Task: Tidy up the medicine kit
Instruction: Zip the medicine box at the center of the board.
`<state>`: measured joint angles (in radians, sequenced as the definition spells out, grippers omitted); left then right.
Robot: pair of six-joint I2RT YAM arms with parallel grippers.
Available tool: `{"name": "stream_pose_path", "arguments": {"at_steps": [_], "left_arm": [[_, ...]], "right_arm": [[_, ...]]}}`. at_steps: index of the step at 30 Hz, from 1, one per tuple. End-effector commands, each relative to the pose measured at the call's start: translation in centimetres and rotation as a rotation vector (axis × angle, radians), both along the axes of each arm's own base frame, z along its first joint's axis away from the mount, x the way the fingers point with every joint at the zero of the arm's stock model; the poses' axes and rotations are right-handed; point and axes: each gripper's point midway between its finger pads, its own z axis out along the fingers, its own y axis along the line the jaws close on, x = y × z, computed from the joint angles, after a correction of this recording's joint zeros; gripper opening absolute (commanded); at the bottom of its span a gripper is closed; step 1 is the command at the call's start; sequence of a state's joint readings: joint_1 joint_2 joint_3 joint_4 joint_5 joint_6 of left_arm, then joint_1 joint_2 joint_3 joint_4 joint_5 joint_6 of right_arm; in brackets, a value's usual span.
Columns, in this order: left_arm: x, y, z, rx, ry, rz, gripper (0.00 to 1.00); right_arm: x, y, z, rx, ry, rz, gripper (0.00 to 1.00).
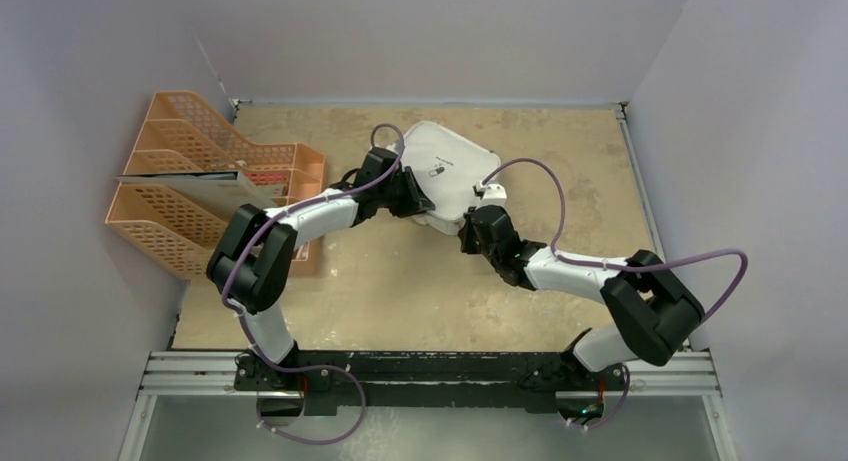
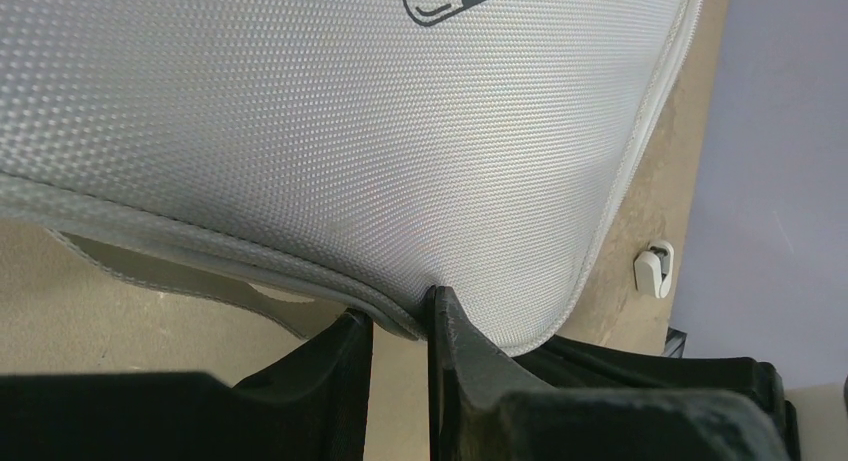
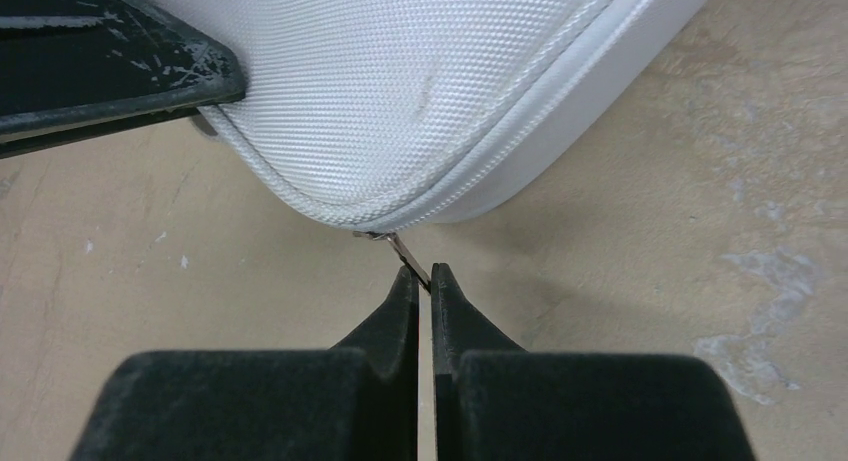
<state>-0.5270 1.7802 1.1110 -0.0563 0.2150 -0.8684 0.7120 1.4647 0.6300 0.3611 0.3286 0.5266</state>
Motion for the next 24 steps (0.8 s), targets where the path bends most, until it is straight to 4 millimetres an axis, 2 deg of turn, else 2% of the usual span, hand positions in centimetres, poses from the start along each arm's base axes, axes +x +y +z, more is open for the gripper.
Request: {"name": "stream_pose_path", "arguments": {"at_steps": [1, 7, 11, 17, 21, 24], "left_arm": [[-2.7, 6.5, -5.9, 0.337, 0.109, -0.021, 0.09], [-2.9, 6.5, -6.1, 0.345, 0.115, -0.039, 0.08], [-3.3, 6.2, -6.1, 0.339, 0.109, -0.086, 0.07], [-4.1, 5.5, -6.4, 0.302, 0.128, -0.137, 0.06], [-4.1, 5.2, -6.2, 0.288, 0.124, -0.150, 0.06], [-4.1, 4.8, -5.7, 0.270, 0.117, -0.166, 0.06]], "right_arm": [[2.1, -7.5, 0.1, -0.182, -0.037, -0.232, 0.00], [2.2, -8.7, 0.9, -0.198, -0.046, -0.276, 0.00], [3.3, -9.3, 1.4, -0.183, -0.062, -0.280, 0.00], [6.1, -8.0, 2.7, -0.057, -0.087, -0.164, 0.00], [6.6, -5.9, 3.5, -0.019, -0.135, -0.012, 0.00], [6.1, -4.4, 3.9, 0.013, -0.184, 0.093, 0.00]]}}
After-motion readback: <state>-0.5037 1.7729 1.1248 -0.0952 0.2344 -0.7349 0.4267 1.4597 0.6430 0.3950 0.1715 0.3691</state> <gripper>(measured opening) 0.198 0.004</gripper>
